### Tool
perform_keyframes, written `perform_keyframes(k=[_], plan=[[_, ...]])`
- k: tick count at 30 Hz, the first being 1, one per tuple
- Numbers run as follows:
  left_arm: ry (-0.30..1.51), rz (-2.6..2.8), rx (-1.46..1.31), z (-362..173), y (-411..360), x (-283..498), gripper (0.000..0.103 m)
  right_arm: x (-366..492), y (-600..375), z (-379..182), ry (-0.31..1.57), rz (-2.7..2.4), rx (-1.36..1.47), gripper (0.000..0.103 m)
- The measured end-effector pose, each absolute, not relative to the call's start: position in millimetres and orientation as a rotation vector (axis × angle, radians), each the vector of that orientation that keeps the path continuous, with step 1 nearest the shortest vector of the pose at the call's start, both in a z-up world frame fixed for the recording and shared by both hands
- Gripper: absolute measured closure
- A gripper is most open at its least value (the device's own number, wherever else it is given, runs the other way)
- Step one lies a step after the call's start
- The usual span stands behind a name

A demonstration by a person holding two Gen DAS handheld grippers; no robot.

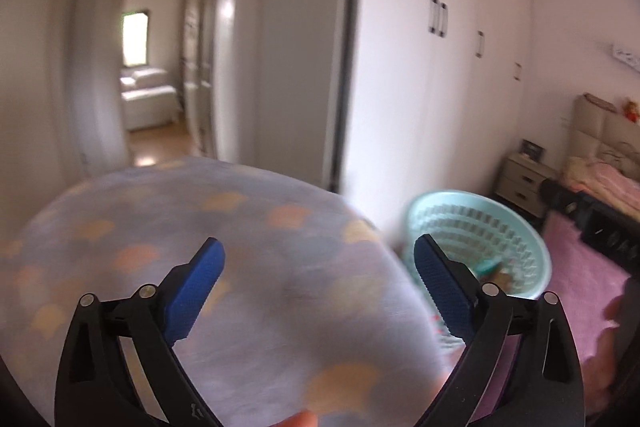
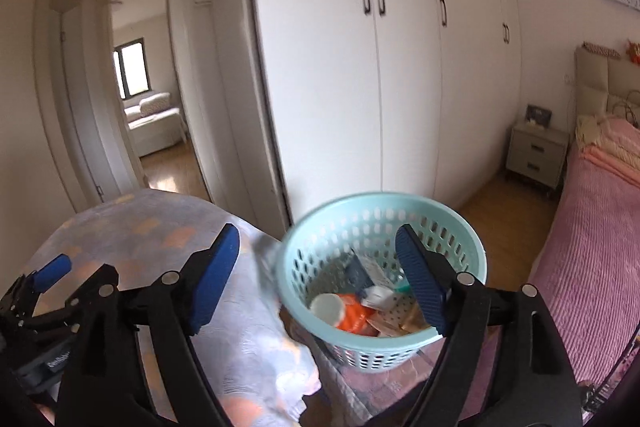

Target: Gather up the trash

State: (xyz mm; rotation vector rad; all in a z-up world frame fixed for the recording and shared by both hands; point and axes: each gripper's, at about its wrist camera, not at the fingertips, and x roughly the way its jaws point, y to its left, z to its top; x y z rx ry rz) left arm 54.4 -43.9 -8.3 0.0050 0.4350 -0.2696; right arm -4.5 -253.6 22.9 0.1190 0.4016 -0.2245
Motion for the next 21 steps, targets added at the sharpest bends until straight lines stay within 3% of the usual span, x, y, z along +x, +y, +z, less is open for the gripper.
perform_keyframes(k=[8, 21], plan=[[0.348, -0.161, -0.033, -18.5, -8.7, 42.9, 0.009, -17.2, -227.5, 10.2, 0.360, -0.217, 0.072, 0.025], [0.364, -0.159, -0.078, -23.4, 4.0, 49.1, 0.007, -13.1, -224.6, 1.9, 0.349, -0.220, 0.077, 0.025]])
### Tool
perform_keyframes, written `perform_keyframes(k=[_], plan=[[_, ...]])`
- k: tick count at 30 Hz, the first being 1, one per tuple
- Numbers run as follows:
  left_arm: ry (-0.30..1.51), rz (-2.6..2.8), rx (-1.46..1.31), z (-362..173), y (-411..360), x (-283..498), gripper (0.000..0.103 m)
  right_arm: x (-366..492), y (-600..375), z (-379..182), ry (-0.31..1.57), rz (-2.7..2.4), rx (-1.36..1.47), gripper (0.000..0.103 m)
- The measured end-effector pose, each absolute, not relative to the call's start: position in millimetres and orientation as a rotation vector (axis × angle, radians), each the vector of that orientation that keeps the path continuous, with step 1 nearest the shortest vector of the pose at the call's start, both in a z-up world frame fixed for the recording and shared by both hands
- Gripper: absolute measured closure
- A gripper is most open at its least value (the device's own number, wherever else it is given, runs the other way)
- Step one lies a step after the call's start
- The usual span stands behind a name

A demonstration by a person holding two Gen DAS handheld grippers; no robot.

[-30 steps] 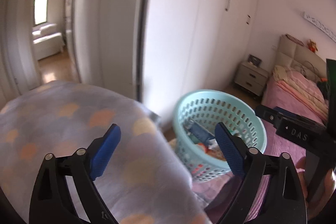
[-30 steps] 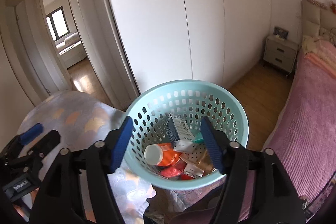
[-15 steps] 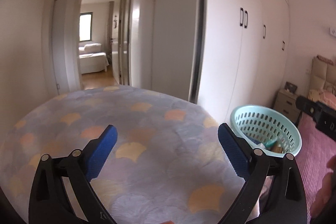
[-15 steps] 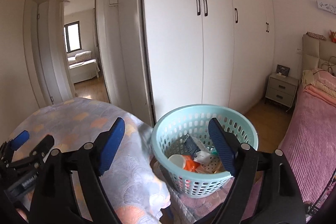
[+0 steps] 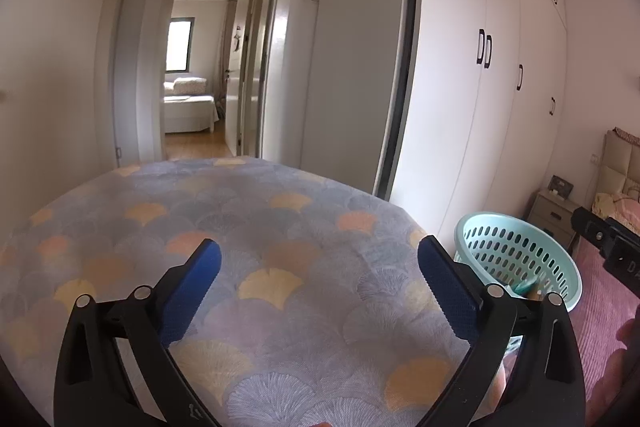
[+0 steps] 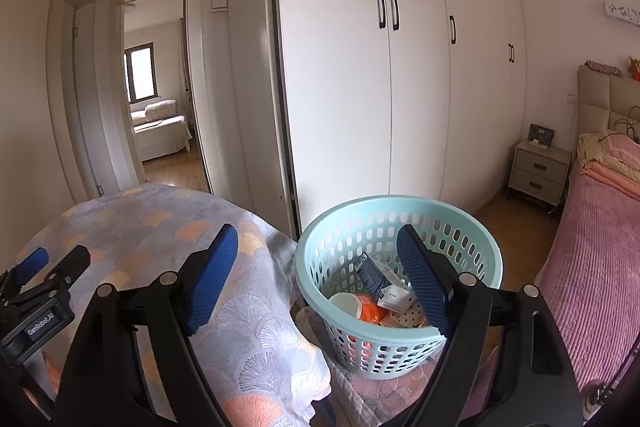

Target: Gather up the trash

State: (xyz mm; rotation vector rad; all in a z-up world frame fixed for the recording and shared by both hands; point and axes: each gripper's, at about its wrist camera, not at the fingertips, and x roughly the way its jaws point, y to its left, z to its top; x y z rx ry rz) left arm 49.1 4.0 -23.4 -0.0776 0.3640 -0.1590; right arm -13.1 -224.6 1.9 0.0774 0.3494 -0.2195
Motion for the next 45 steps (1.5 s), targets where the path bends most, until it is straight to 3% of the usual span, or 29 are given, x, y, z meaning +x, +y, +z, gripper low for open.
perform_keyframes(k=[45], plan=[[0.377, -0.188, -0.051, -26.4, 1.7, 48.8, 0.007, -0.2, -229.2, -11.6, 0.395, -0.207, 0.076, 0.025]])
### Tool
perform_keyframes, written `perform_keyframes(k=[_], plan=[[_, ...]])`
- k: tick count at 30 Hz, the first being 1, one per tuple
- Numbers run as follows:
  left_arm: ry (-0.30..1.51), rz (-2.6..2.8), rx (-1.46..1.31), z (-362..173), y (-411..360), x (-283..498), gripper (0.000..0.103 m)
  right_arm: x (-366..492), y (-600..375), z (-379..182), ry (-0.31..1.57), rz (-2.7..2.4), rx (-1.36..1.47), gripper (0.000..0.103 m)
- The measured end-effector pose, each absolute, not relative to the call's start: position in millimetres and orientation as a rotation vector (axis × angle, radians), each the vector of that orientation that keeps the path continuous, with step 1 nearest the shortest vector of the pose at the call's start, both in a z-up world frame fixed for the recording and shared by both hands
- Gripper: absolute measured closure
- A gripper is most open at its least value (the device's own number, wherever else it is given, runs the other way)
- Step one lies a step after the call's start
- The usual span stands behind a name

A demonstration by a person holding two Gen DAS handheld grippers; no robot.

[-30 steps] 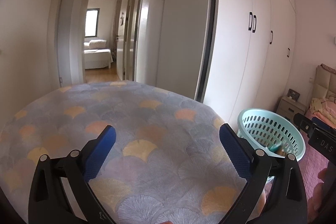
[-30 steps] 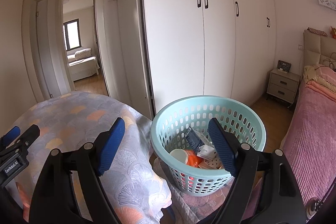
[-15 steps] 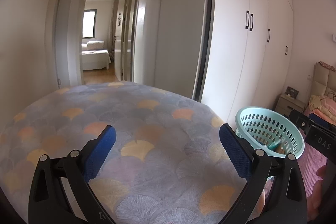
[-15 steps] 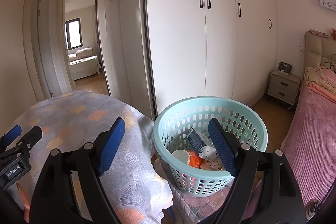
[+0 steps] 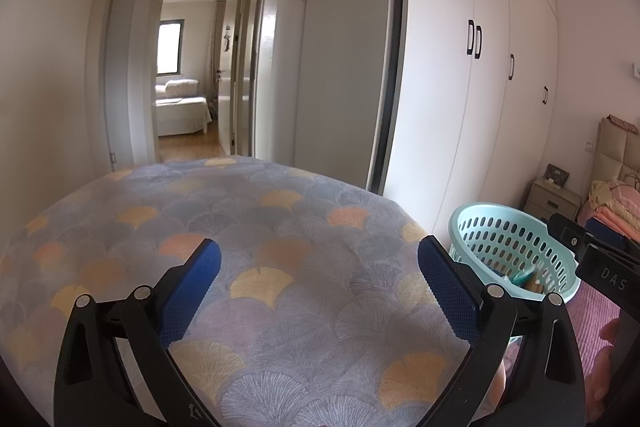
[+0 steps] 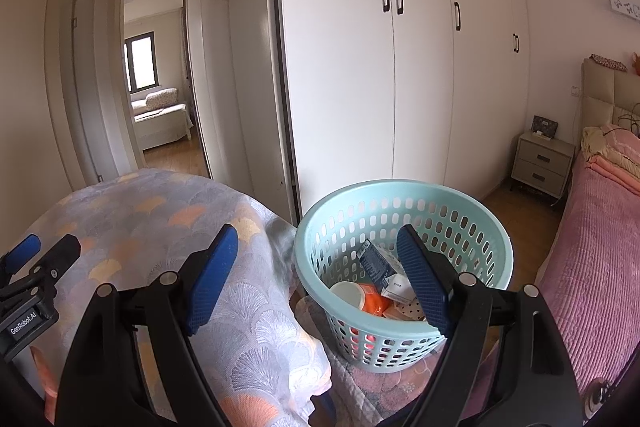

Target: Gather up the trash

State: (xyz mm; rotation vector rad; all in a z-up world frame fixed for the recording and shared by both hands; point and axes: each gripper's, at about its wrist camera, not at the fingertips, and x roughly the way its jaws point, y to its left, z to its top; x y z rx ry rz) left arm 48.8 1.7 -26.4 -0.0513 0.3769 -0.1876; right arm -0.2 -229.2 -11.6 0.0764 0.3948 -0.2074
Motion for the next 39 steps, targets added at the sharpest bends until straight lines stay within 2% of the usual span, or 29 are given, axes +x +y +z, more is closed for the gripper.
perform_keyframes(k=[39], plan=[[0.378, -0.184, -0.049, -25.3, 0.4, 48.5, 0.007, 0.1, -231.6, -19.1, 0.416, -0.199, 0.093, 0.025]])
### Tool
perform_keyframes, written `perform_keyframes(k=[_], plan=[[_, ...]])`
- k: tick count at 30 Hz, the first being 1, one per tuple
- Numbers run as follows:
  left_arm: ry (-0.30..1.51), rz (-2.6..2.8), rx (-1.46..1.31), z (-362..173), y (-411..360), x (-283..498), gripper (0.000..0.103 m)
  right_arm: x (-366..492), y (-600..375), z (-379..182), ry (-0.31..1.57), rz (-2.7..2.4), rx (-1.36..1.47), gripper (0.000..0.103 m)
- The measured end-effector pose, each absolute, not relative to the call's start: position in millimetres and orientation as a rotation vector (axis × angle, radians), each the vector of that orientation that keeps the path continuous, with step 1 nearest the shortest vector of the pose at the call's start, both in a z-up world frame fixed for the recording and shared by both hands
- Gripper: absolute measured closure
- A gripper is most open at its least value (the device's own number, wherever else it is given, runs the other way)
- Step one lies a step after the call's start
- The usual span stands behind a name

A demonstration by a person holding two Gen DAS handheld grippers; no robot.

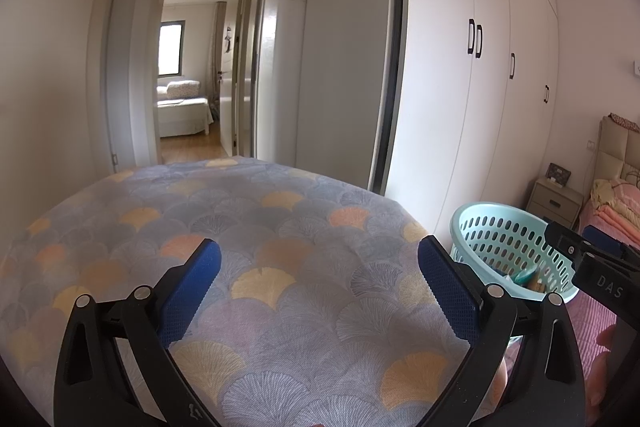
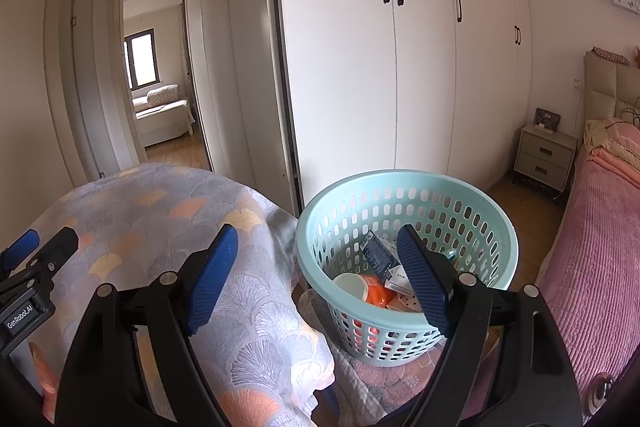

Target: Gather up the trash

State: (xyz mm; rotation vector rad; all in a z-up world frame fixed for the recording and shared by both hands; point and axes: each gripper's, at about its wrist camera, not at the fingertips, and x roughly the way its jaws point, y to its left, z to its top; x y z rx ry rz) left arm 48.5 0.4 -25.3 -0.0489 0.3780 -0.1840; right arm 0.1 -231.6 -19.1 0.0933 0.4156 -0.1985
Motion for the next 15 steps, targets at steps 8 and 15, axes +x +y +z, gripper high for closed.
perform_keyframes(k=[8, 15], plan=[[0.382, -0.182, -0.060, -24.5, 2.8, 49.0, 0.007, -0.2, -233.3, -19.7, 0.420, -0.199, 0.097, 0.025], [0.376, -0.186, -0.053, -24.8, 2.5, 47.0, 0.007, -2.4, -233.7, -18.6, 0.422, -0.193, 0.109, 0.025]])
